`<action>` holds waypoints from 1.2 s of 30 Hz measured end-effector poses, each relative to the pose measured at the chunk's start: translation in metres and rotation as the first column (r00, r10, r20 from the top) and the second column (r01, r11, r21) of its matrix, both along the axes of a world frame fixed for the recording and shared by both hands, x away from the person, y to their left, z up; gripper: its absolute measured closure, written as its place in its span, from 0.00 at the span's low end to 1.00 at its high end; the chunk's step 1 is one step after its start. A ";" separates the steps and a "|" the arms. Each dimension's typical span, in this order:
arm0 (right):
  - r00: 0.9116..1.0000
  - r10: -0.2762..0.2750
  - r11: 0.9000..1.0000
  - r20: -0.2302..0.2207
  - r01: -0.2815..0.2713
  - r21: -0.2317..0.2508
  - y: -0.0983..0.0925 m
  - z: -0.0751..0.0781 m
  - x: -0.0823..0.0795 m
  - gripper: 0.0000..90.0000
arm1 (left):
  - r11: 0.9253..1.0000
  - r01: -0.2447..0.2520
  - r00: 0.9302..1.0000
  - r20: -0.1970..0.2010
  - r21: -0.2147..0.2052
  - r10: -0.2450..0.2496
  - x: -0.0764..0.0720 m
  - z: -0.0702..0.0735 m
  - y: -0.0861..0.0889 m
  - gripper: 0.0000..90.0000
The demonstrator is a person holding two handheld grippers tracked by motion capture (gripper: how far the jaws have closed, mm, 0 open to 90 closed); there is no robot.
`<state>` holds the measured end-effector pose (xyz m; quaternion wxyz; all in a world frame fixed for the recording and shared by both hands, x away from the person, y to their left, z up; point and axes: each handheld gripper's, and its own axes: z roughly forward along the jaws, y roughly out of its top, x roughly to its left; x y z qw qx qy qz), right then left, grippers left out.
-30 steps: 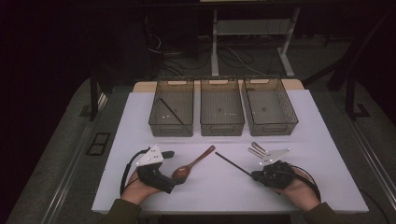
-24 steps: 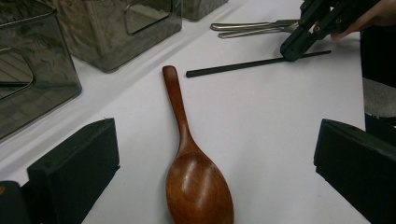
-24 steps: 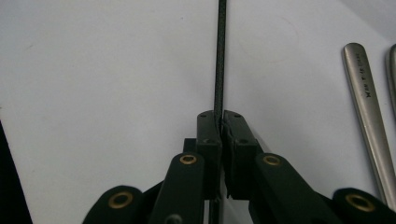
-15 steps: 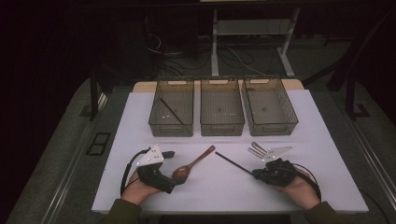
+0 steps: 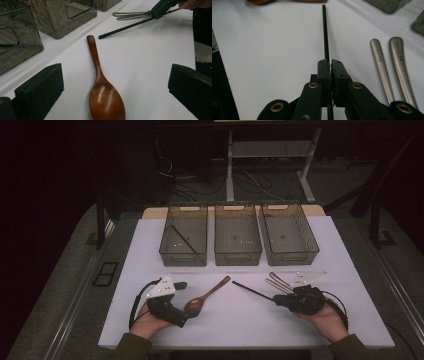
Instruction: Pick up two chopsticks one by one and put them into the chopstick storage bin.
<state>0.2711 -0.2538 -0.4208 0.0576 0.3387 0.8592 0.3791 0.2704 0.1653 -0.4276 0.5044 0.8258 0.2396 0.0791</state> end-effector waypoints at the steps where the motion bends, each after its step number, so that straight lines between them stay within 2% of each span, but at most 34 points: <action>1: 1.000 0.001 1.000 0.006 -0.002 0.010 -0.001 0.001 0.000 0.95 | 1.000 0.000 1.000 0.000 0.000 0.000 0.000 0.000 0.000 0.00; 23: 0.998 -0.024 0.994 0.062 0.017 0.106 -0.012 0.026 0.002 0.95 | 1.000 0.005 1.000 0.000 0.004 -0.005 0.000 0.000 -0.001 0.00; 36: 0.994 -0.029 0.989 0.106 0.013 0.147 -0.007 0.045 0.009 0.95 | 1.000 0.004 1.000 -0.002 0.003 -0.004 0.000 -0.001 -0.002 0.00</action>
